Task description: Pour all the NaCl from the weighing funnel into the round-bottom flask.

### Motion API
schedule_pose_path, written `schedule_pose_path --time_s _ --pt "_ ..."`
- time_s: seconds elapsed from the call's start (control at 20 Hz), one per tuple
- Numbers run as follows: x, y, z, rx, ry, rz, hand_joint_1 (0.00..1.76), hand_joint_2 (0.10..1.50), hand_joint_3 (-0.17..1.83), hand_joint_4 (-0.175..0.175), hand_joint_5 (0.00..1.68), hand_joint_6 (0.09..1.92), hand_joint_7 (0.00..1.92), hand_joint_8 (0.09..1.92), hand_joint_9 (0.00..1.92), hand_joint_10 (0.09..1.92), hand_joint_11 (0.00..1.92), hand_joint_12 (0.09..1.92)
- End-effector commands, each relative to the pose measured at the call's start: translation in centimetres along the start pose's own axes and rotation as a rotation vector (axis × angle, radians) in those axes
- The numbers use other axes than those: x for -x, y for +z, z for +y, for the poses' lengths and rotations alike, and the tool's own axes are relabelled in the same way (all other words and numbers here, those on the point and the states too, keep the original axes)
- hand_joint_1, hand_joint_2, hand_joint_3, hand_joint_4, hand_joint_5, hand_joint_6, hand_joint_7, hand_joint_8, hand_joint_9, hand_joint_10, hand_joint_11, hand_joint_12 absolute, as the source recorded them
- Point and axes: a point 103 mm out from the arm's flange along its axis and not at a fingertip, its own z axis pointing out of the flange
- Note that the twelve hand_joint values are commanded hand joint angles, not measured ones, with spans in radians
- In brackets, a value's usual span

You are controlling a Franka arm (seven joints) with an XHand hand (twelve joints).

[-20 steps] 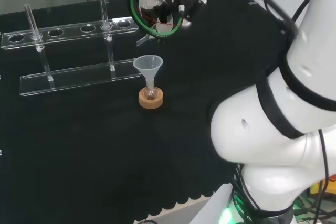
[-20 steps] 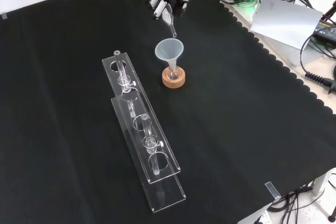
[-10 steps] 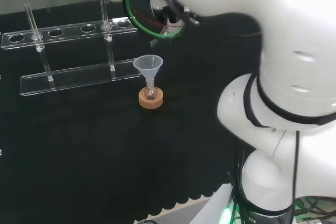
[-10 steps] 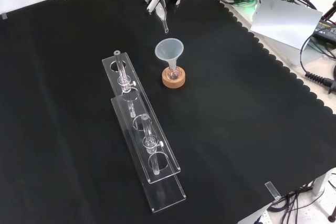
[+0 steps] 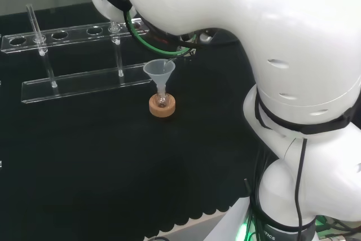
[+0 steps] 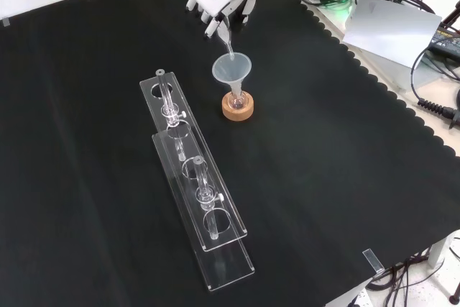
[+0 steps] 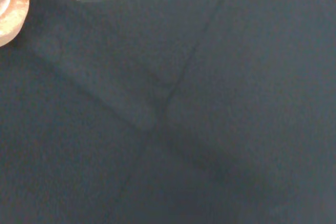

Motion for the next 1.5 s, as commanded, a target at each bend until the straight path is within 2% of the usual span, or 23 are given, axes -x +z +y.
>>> schedule_pose_path --time_s 0.05,0.9,1.5 --pt "-0.3 -0.5 0.4 0.012 -0.005 -0.015 1.04 1.04 0.08 0.175 1.05 0.91 1.17 0.45 1.31 0.17 0.93 0.97" --pt "-0.6 -1.0 0.2 -0.001 0.009 -0.099 1.04 1.04 0.08 0.175 1.05 0.91 1.17 0.44 1.31 0.16 0.93 0.96" --pt "-0.9 -1.6 -0.1 0.023 0.005 -0.168 1.04 1.04 0.09 0.175 1.05 0.91 1.17 0.44 1.32 0.15 0.94 0.96"
